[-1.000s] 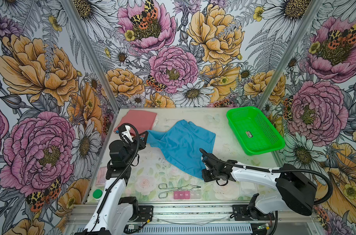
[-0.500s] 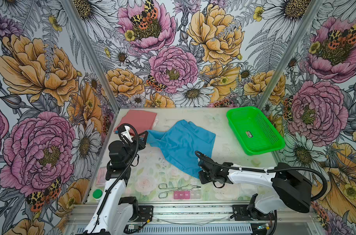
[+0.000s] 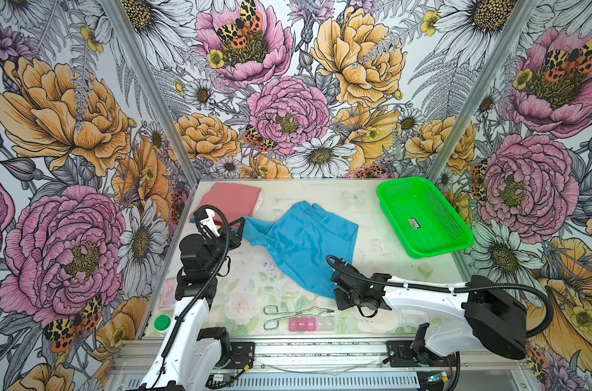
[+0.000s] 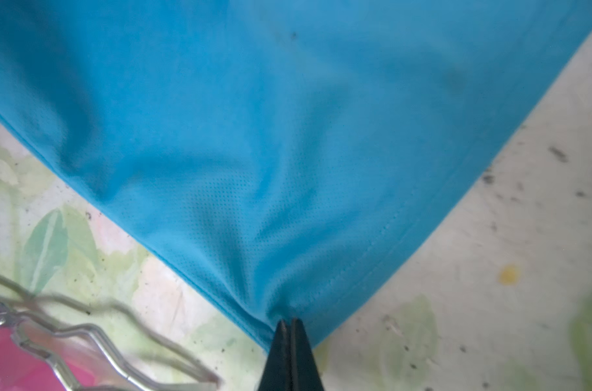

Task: Fold and stack t-shirts
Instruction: Flatten out the T-shirt at the center of the board.

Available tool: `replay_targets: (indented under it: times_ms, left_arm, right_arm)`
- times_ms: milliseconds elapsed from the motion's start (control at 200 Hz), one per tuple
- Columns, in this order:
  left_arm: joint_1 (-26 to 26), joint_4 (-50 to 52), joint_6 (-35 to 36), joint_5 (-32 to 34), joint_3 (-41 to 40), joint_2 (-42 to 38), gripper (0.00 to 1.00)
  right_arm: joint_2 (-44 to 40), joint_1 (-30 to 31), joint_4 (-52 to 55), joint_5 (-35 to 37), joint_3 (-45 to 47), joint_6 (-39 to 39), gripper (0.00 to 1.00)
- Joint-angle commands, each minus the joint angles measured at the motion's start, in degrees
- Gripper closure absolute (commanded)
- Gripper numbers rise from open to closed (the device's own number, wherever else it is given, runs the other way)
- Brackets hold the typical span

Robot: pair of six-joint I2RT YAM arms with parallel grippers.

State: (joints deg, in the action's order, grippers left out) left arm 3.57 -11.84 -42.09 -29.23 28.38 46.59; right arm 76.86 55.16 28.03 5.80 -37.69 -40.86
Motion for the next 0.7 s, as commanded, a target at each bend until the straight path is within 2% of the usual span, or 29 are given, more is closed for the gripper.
replay_targets:
  times_ms: [0, 290, 395, 530, 695]
  left_arm:
    - [0.69, -1.92, -0.37, -1.48, -0.27, -0.70, 1.00]
    - [0.68, -4.83, -2.70, -2.52, -0.71, -0.01, 1.00]
    - [0.56, -5.90, -3.62, -2.65, 1.93, 1.16, 1.00]
    - [-0.65, -7.10, -4.55, -4.35, 11.05, 7.76, 1.00]
    - [-2.23, -7.11, -4.58, -5.08, 26.61, 19.13, 1.00]
  right_arm:
    - [-5.86, -1.81, 5.72, 0.88, -1.52, 2.54, 1.00]
    - [-10.88, -6.37, 9.14, -1.21, -4.04, 6.02, 1.00]
    - [-13.67, -9.34, 9.60, -2.16, -7.73, 9.46, 1.00]
    - [-12.08, -20.67, 10.32, -6.59, -18.08, 17.29, 1.00]
    - [-2.40, -33.95, 11.72, -10.83, -37.17, 25.16, 1.00]
